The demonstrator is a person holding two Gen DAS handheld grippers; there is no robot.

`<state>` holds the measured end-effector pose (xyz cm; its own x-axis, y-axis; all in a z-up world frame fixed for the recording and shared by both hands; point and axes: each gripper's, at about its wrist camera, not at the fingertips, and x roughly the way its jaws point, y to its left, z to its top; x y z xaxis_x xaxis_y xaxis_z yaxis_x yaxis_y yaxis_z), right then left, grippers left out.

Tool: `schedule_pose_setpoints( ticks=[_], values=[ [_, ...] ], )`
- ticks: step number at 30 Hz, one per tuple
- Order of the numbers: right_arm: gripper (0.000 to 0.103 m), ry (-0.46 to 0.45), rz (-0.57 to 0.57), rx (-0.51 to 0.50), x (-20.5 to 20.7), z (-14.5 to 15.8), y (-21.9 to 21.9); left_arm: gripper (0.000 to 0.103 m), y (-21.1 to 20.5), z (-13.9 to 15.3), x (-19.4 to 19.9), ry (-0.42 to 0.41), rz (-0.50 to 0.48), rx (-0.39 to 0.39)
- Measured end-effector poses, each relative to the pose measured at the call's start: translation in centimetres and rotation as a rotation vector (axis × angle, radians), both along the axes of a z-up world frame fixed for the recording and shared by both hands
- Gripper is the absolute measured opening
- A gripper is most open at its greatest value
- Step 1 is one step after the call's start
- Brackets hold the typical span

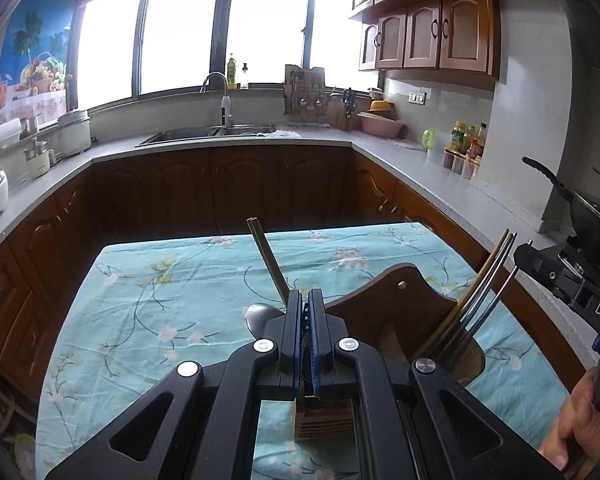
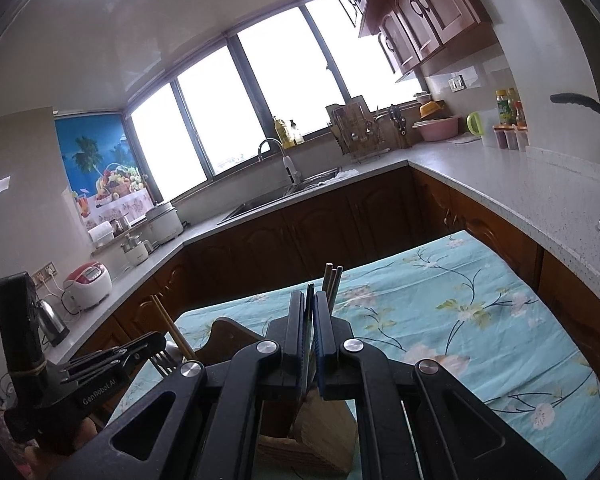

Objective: Organize utensils
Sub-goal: 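Lower the fork and chopstick into the caddy and open both tools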

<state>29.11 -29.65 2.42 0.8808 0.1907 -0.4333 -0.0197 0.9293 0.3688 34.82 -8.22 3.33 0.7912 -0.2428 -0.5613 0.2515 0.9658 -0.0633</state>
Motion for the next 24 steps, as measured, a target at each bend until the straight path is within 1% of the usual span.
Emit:
schedule_pose_setpoints(
  ticks=[7, 8, 10, 13, 14, 15, 16, 18, 19, 20, 22, 24],
  values=[
    [0.005, 0.004, 0.002, 0.0, 0.0, -0.1, 0.0, 0.004, 0.2, -0.1, 0.0, 0.01, 0.002, -0.006],
    [0.008, 0.006, 0.003, 0.001, 0.0, -0.1, 0.0, 0.004, 0.2, -0.1, 0.0, 0.013, 0.002, -0.009],
    [0.009, 0.008, 0.002, 0.001, 0.0, -0.2, 0.0, 0.006, 0.2, 0.0, 0.0, 0.02, 0.002, -0.014],
    [0.009, 0.012, -0.001, -0.001, 0.0, -0.3, 0.0, 0.013, 0.3, -0.1, 0.0, 0.02, 0.008, -0.018],
    [0.01, 0.017, -0.002, -0.001, 0.0, -0.3, 0.0, 0.018, 0.3, 0.0, -0.1, 0.019, 0.011, -0.019],
    [0.01, 0.021, -0.003, -0.002, 0.0, -0.5, -0.1, 0.021, 0.3, -0.1, -0.1, 0.016, 0.013, -0.02],
    [0.012, 0.026, -0.006, -0.003, 0.0, -0.6, -0.1, 0.021, 0.3, 0.0, -0.2, 0.013, 0.016, -0.019],
    [0.023, 0.034, -0.017, -0.002, 0.0, -0.9, -0.2, 0.022, 0.2, -0.1, -0.3, 0.016, 0.016, -0.018],
    [0.034, 0.037, -0.02, 0.005, -0.1, -0.9, -0.3, 0.022, 0.3, -0.1, -0.3, 0.017, 0.015, -0.02],
    [0.037, 0.037, -0.019, 0.013, -0.2, -0.9, -0.3, 0.023, 0.3, -0.1, -0.4, 0.018, 0.017, -0.021],
    [0.037, 0.046, -0.022, 0.015, -0.2, -1.0, -0.3, 0.029, 0.3, 0.0, -0.5, 0.019, 0.02, -0.021],
    [0.04, 0.051, -0.017, 0.02, -0.2, -1.0, -0.3, 0.045, 0.4, 0.1, -0.6, 0.018, 0.024, -0.025]
  ],
)
